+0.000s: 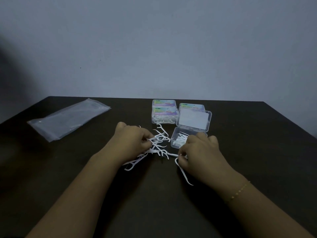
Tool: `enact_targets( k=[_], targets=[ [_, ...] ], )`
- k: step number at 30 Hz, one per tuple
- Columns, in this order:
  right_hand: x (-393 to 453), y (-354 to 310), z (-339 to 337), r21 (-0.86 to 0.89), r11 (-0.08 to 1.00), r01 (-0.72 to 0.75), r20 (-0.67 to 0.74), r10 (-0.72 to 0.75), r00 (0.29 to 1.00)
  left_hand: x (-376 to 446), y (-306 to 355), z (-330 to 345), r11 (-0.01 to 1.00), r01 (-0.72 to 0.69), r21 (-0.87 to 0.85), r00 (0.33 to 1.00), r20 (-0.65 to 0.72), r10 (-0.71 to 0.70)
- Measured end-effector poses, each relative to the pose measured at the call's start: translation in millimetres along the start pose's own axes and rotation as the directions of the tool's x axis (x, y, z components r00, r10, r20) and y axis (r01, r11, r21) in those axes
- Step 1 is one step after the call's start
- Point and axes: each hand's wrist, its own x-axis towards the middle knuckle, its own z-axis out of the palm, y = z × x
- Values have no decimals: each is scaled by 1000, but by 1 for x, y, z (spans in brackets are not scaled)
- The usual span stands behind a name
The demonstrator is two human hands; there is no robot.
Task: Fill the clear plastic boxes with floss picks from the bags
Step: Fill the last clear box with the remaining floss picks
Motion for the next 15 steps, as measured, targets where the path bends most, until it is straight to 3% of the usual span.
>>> enact_targets(
  k=[6, 15],
  targets=[
    [1, 2, -1, 55, 998, -27, 23, 26, 999, -3, 1, -2, 940, 63, -336, 993, -73, -93],
    [0, 4, -6, 115, 990, -81, 80, 72, 994, -4, 4, -6, 807, 32, -590, 975, -158, -154]
  ],
)
